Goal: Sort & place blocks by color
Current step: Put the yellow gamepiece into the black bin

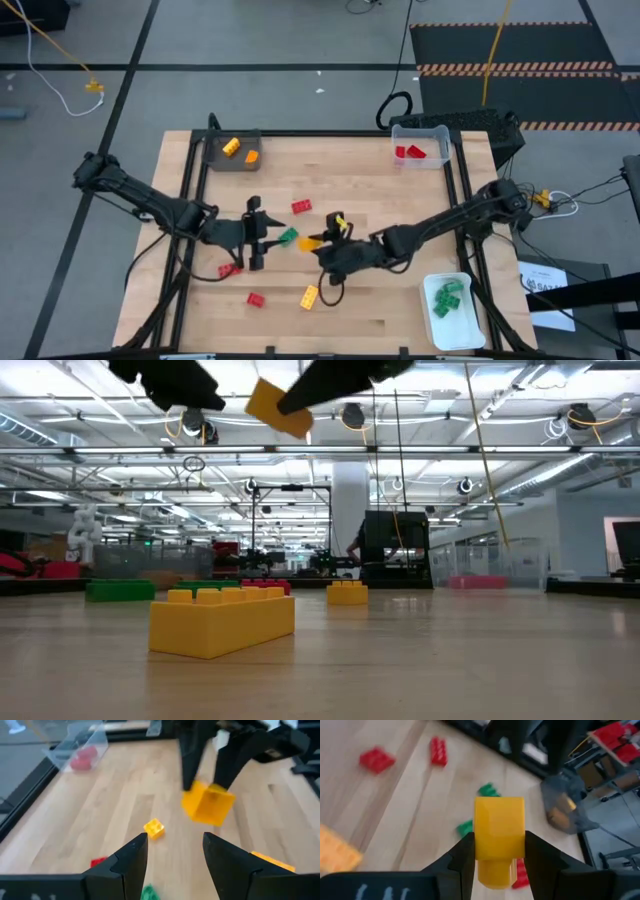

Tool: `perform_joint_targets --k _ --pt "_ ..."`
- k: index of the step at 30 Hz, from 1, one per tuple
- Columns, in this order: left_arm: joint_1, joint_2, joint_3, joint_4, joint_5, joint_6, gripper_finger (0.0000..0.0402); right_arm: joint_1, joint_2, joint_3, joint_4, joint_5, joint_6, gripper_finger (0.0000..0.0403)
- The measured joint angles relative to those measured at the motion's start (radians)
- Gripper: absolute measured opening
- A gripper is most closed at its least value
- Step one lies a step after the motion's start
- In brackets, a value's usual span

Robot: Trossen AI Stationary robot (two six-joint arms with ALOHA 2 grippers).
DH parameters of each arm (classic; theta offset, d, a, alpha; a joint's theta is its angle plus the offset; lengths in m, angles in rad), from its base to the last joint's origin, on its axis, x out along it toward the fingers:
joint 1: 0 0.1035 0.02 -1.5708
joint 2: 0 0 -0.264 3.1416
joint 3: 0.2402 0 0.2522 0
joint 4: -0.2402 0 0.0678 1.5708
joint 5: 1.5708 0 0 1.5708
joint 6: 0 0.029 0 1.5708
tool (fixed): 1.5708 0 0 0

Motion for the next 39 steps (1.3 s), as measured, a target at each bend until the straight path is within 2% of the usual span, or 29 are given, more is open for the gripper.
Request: perform_joint_targets --k 5,16,29,31,39 --pt "-0.004 0.034 0.000 0.058 0.002 0.093 0.0193 -0.026 -0.022 0.000 0.071 0.000 0.000 0.0121" --pt "-0.002 0.113 -0.002 0.179 -0.003 0.152 0.0196 -0.035 -0.023 -0.012 0.086 0.001 -0.023 0.0121" --pt "0.016 0.117 -0.003 0.216 -0.009 0.122 0.0283 -0.036 -0.024 -0.055 0.167 0.007 -0.022 0.0121" --pt "0.017 0.116 0.002 0.246 -0.018 0.125 0.0291 -0.036 -0.020 -0.062 0.169 -0.022 -0.023 0.0121" --pt "0.029 0.115 0.001 0.244 -0.028 0.124 0.0310 -0.027 -0.019 -0.071 0.166 -0.005 -0.028 0.0121"
